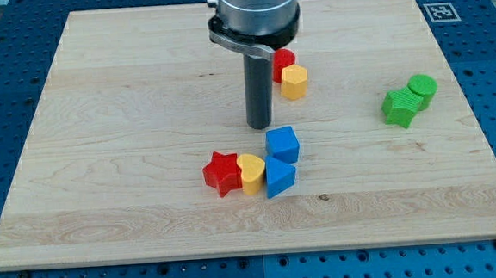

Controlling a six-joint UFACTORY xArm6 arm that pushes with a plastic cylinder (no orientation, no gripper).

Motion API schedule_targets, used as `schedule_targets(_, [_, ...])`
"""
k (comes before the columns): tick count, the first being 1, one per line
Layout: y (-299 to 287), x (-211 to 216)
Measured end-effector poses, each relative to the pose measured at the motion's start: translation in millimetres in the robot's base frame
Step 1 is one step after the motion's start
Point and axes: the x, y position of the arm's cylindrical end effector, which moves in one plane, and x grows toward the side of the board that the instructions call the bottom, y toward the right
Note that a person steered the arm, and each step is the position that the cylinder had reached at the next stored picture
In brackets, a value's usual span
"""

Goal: Point at the red circle

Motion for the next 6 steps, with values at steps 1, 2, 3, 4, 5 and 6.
schedule_targets(1, [-17,-27])
schedule_targets(2, [-28,-70])
schedule_targets(3, [-29,-96])
schedule_targets(4, [-24,-117])
schedule_targets(5, [-13,-149])
schedule_targets(6, [11,-157])
